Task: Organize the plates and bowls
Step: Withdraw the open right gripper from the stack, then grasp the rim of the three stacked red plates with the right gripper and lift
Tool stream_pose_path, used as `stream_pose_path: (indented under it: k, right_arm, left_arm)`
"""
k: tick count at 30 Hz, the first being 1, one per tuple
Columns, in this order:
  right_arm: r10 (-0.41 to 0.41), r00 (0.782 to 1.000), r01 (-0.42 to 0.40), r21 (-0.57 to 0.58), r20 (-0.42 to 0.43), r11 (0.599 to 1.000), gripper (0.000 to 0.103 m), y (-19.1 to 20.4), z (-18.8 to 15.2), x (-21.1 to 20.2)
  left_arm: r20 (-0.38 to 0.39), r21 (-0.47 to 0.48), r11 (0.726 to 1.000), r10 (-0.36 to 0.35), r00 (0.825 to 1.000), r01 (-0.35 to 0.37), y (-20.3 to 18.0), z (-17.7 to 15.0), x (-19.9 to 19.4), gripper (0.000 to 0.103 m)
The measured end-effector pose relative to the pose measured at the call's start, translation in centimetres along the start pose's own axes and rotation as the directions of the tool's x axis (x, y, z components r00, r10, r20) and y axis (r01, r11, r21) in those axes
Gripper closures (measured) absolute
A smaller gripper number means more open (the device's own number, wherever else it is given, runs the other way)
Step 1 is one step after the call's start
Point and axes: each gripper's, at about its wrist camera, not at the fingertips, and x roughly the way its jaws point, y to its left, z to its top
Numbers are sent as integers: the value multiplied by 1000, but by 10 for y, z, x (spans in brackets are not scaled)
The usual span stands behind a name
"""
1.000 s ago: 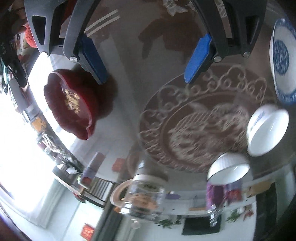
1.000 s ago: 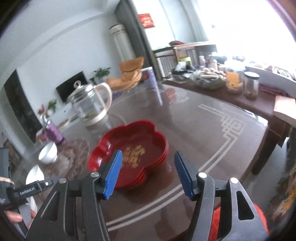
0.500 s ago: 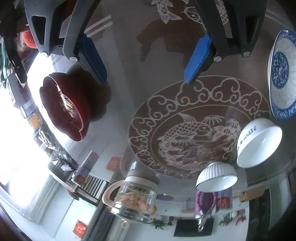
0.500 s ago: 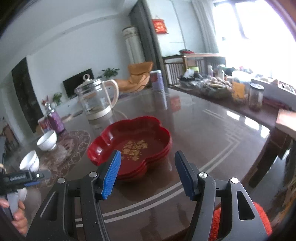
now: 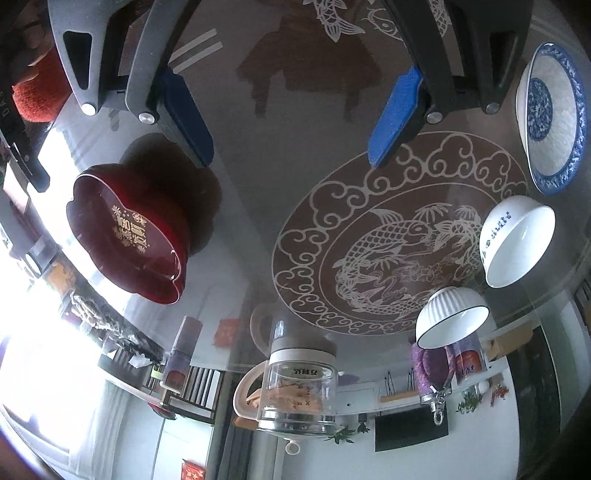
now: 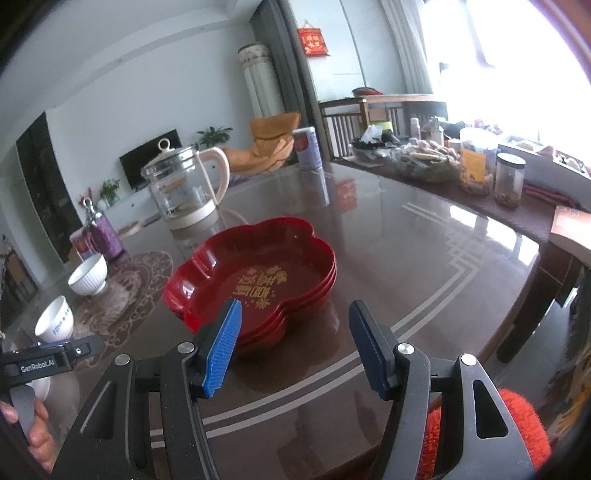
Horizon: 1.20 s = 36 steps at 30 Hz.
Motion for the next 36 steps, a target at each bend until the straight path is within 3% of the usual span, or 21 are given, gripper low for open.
stream_pose_path:
  k: [7,9,11,14,17,21,26,29,30,32,34,35,36]
  right_arm:
    - [-1,1000,1,-12,-4,1000,39,2,-1,0]
    - [14,1000,-14,-5,-13,1000,39,0,3,1]
    - [26,999,-25,40,-20,999,39,-10,12,4]
    - [59,997,-51,134,-54,990,39,-34,31,15]
    - [100,987,-74,196,-127,978,39,-53,48,38]
    - [180,947,-115,243,-267,963,38,-64,59,79]
    - [211,912,-119,264,-352,957,38,-66,60,118]
    - [233,892,-122,288,-388,950,40,-67,58,133]
    - [235,887,-124,286,-398,950,44,-67,57,136]
    - [229,875,-119,269,-426,956,62,-63,57,142]
    - [236,861,-115,279,-451,953,78,-62,55,147]
    - [229,860,-107,278,-456,955,79,-61,55,147]
    - [231,860,-108,281,-454,954,80,-61,55,146]
  left_arm:
    - [-13,25,1000,5,1000,-5,-6,3,5,18]
    - [-36,-1,999,-46,998,46,-4,10,8,18]
    - [-80,-81,982,-175,981,169,1,26,15,18]
    - [-110,-139,956,-273,956,258,-2,49,31,18]
    - [-139,-72,969,-246,959,238,-25,68,48,18]
    - [-166,-14,981,-195,967,196,-56,80,70,18]
    - [-209,-35,989,-147,967,143,-67,83,99,18]
    - [-224,-81,985,-169,960,154,-63,82,108,20]
    - [-221,-87,984,-174,960,158,-62,81,109,29]
    - [-230,-91,978,-202,952,186,-63,79,113,46]
    - [-222,-116,959,-280,934,259,-63,79,113,65]
    - [-222,-113,952,-303,927,284,-65,80,112,79]
    - [-222,-102,951,-306,926,290,-67,82,111,88]
